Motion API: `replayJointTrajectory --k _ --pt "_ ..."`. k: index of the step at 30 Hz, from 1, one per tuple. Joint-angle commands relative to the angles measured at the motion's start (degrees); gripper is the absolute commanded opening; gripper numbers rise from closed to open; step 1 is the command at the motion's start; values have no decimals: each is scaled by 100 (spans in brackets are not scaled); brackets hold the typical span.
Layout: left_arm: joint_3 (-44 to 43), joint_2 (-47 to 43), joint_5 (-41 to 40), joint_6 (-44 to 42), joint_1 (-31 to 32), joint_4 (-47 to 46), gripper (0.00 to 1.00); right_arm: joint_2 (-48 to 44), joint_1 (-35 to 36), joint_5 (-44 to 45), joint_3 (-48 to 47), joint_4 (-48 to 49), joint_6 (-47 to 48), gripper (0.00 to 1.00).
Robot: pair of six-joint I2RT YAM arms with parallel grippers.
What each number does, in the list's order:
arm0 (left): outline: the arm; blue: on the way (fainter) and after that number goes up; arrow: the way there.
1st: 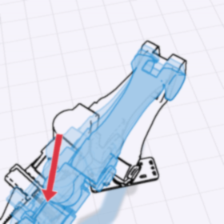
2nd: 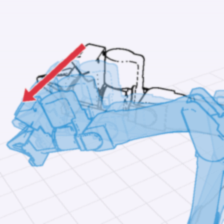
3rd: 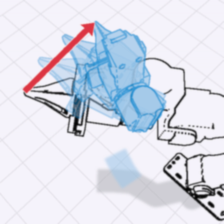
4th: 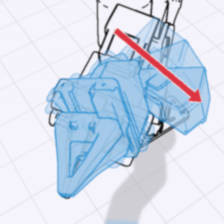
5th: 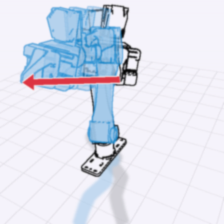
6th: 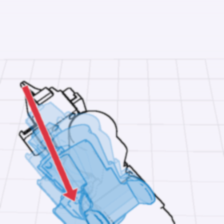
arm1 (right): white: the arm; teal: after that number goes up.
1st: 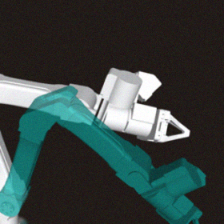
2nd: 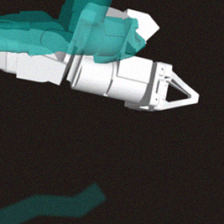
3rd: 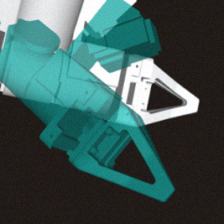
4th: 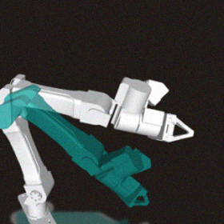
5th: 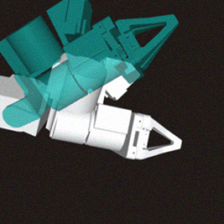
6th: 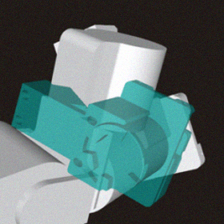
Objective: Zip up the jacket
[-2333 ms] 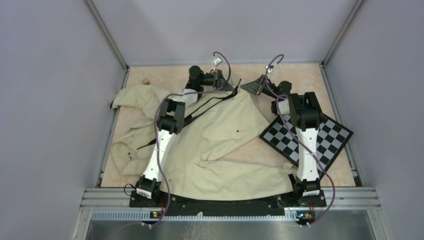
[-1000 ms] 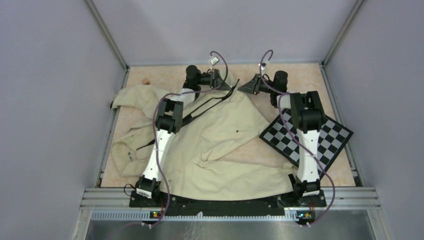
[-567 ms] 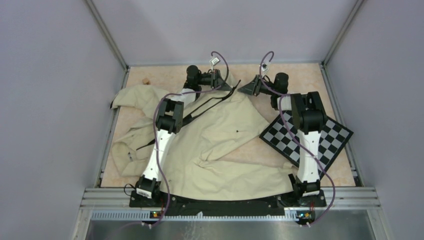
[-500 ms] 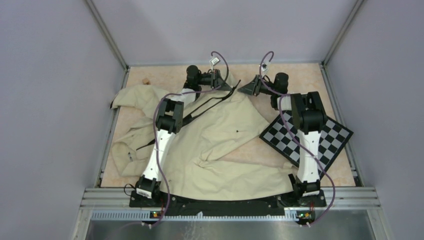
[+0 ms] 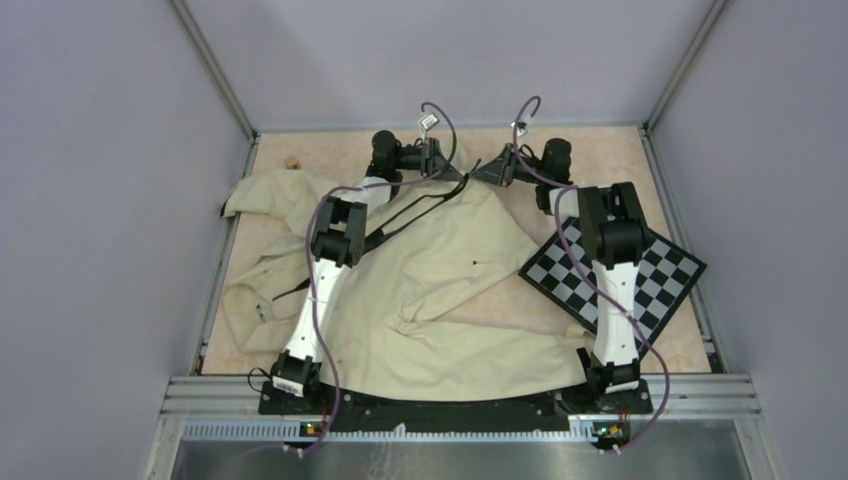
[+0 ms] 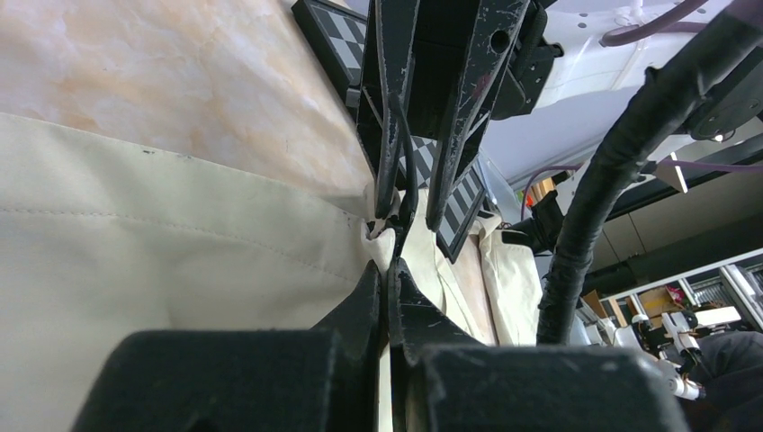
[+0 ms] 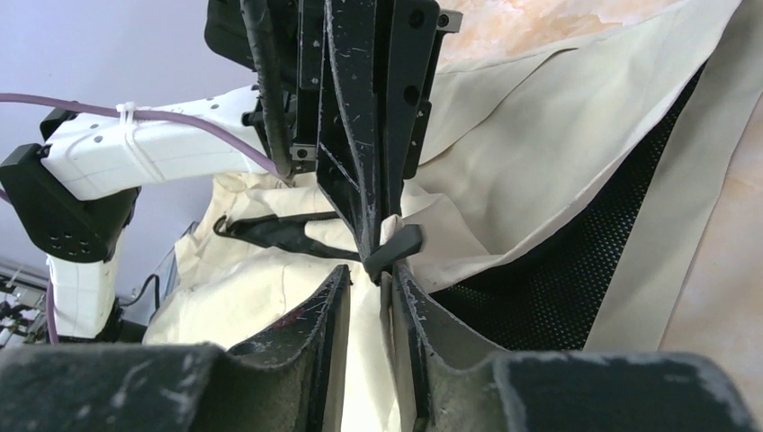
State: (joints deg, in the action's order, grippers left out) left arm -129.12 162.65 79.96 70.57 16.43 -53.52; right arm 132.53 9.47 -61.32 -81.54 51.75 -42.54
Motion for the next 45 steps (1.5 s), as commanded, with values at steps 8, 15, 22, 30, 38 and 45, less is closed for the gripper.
replayJointTrajectory --k 8,15,22,30,38,45 --pt "-94 -25 77 0 10 -314 0 -137 15 -81 75 -109 400 30" --pt "-96 -31 80 10 9 -322 0 -98 2 -108 50 -183 434 24" --pt "-98 -32 87 19 3 -335 0 -80 2 -153 29 -260 489 18" --pt "-96 -36 93 36 10 -354 0 -84 6 -98 35 -226 455 8" --pt "-89 -32 84 71 9 -388 0 -60 -5 -83 -2 -116 317 3" --pt "-98 -31 86 55 9 -375 0 -158 -129 -49 363 359 73 27"
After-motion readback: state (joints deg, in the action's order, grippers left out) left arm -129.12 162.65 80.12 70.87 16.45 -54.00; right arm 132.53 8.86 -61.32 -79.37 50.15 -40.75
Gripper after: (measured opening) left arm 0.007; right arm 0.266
